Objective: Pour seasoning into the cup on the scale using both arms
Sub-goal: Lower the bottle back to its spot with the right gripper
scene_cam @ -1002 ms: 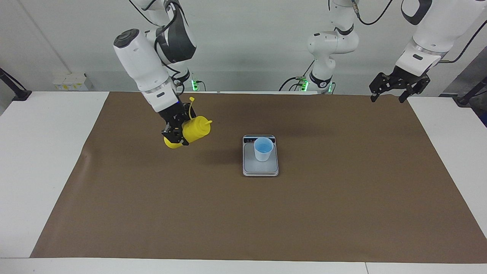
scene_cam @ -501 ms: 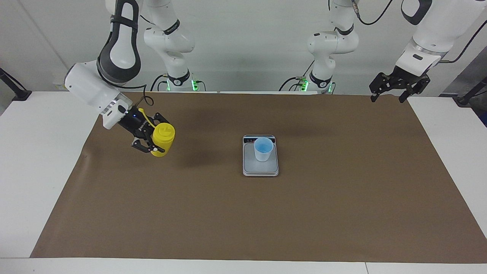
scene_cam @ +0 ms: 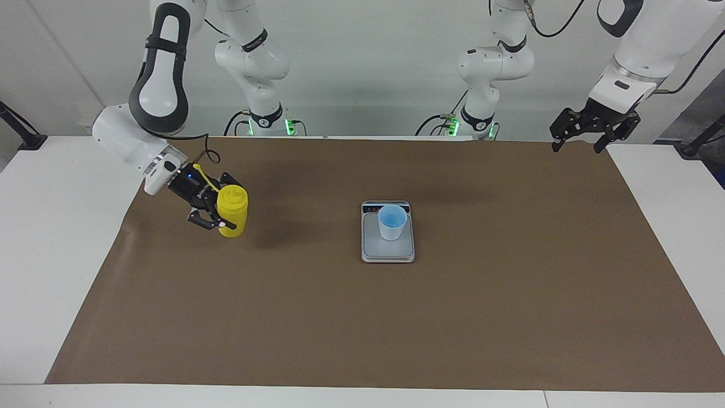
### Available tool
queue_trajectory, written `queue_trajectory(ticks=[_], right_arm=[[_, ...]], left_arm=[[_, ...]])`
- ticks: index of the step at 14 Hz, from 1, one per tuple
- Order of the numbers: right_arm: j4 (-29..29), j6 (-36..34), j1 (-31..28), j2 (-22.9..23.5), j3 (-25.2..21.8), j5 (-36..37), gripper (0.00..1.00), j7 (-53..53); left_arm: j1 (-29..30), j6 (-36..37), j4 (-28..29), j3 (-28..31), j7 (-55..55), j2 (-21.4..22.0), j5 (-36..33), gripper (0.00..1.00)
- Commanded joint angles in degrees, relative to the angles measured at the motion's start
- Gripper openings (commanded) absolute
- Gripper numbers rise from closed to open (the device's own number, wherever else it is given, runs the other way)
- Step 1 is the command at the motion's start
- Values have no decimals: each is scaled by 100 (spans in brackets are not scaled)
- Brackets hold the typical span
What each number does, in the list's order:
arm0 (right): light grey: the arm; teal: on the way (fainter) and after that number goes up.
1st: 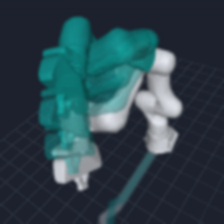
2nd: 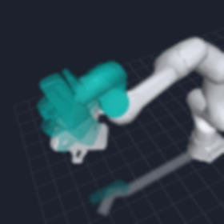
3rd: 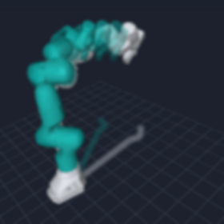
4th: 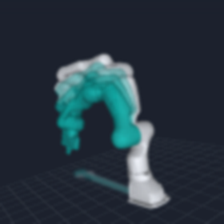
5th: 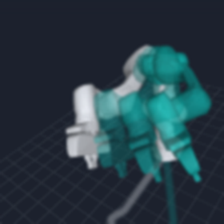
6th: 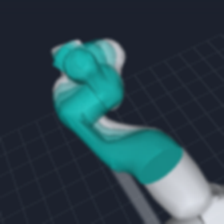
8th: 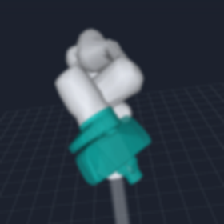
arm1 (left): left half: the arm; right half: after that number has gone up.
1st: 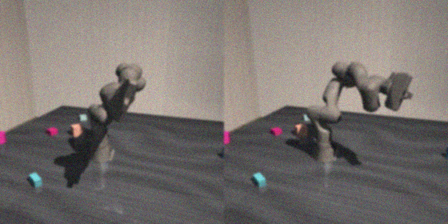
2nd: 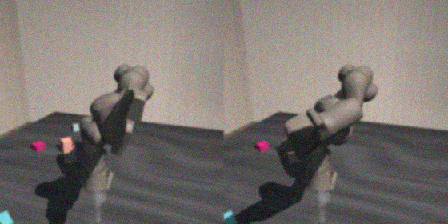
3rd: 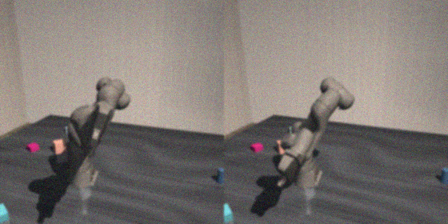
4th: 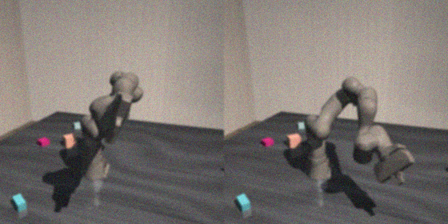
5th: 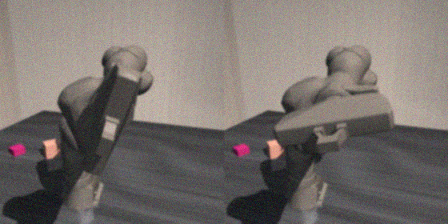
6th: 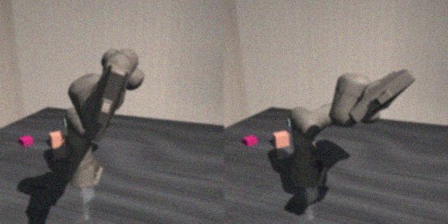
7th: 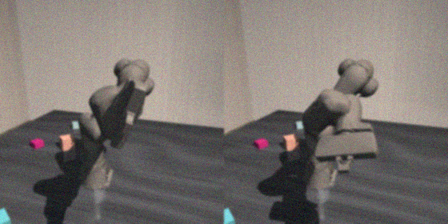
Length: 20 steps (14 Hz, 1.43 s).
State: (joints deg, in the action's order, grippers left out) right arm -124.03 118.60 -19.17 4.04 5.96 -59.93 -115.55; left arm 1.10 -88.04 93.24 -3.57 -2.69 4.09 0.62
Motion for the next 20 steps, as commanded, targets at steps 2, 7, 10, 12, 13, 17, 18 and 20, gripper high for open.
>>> queue_trajectory(ticks=[2,7,10,12,13,17,18,20], right_arm=[[-59,-100,-140,88,72,-432,0,-345],[-68,-197,-394,457,72,-660,0,-837],[-68,-328,-464,650,72,-950,0,-1153],[-68,-565,-605,869,72,-1047,0,-1189],[-68,-601,-649,896,72,-1047,0,-1189],[-147,-680,-807,967,72,-1056,0,-1189],[-200,-680,-825,967,72,-1082,0,-1189],[-262,-680,-825,958,72,-1170,0,-1189]], left_arm=[[40,32,151,-4,-30,163,70,100],[40,32,151,-4,-30,163,70,100],[40,32,151,-4,-30,163,70,100],[40,32,151,-4,-30,163,70,100],[40,32,151,-4,-30,163,70,100],[40,32,151,-4,-30,163,70,100],[40,32,142,-4,-30,163,70,100],[40,32,151,-4,-30,163,70,100]])
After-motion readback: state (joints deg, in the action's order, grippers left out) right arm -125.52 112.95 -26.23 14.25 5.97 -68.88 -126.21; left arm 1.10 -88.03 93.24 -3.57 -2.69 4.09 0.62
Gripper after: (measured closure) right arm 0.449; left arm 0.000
